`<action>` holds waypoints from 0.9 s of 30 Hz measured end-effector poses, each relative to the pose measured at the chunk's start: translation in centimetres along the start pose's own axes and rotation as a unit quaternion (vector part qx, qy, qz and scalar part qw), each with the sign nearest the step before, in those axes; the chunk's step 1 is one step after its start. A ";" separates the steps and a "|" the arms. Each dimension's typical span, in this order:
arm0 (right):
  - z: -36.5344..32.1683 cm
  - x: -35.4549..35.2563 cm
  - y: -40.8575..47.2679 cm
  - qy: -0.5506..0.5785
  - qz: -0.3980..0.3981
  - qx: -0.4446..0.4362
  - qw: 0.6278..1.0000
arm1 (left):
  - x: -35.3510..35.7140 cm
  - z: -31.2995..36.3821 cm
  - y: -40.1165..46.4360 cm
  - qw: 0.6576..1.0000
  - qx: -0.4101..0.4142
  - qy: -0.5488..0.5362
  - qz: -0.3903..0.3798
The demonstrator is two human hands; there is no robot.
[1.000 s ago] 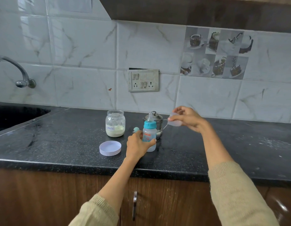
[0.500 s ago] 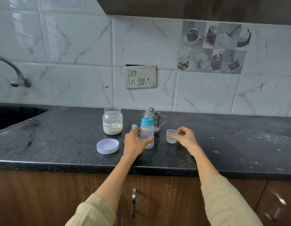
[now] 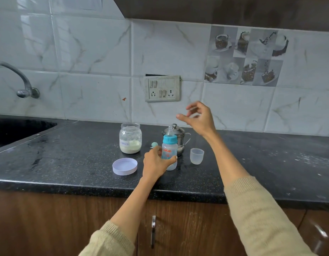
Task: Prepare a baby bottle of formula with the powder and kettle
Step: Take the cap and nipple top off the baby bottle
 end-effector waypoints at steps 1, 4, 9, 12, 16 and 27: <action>-1.5 1.2 0.6 -0.019 -0.024 -0.020 0.999 | 0.0 0.0 0.0 1.000 -0.002 0.000 0.000; -2.9 6.0 1.1 -0.174 -0.178 0.008 0.968 | -0.1 0.2 0.0 1.000 -0.004 -0.002 0.002; -0.8 9.6 -1.4 -0.415 -0.401 0.103 0.810 | -0.2 0.2 -0.2 1.000 -0.006 -0.004 0.005; -0.3 9.7 -1.4 -0.403 -0.410 0.109 0.811 | -0.2 0.4 -0.2 1.000 -0.005 -0.008 0.003; 0.1 9.9 -1.3 -0.351 -0.433 0.117 0.822 | -0.3 0.3 -0.1 1.000 -0.001 0.005 0.004; -1.3 10.5 -0.8 -0.348 -0.504 0.051 0.788 | -0.3 0.0 0.4 1.000 0.008 0.004 -0.024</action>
Point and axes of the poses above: each hand's wrist, its own y-axis towards the middle knuckle, its own x-axis out of the palm, z = x × y, the point moved 8 cm from there along y, towards the middle knuckle, and after that the axes turned 4 degrees about -y, right-handed, at the moved point
